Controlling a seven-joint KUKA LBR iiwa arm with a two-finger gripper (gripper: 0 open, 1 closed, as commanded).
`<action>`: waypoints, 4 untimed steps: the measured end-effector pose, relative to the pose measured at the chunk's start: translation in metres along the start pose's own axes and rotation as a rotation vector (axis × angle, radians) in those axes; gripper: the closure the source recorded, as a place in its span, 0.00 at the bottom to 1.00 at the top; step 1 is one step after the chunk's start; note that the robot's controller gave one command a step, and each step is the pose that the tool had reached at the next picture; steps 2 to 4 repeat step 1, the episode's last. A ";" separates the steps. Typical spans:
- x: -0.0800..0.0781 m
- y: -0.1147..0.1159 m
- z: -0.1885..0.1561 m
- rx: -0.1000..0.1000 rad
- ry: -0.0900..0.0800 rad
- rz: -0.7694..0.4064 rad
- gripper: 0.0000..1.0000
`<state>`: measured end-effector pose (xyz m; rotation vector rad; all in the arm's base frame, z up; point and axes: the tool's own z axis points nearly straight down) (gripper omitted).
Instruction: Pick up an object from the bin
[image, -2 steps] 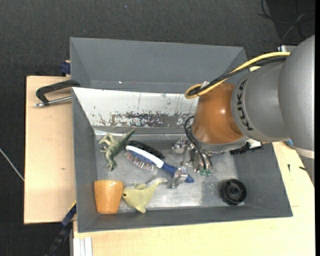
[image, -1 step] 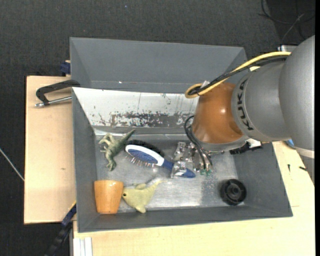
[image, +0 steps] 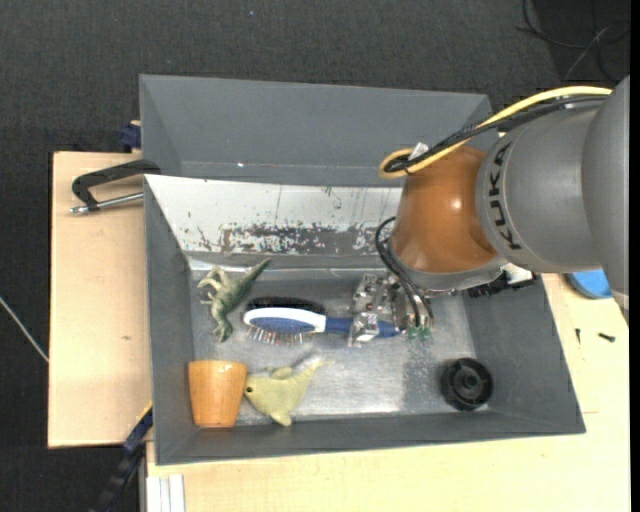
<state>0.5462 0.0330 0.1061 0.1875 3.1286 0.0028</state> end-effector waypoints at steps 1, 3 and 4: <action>-0.003 0.001 -0.098 -0.001 -0.005 -0.002 1.00; -0.003 0.001 -0.098 -0.001 -0.005 -0.002 1.00; -0.003 0.001 -0.098 -0.001 -0.005 -0.002 1.00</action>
Offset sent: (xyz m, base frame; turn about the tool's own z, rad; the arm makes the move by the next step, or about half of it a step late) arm -0.0001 0.0002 0.0926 0.0000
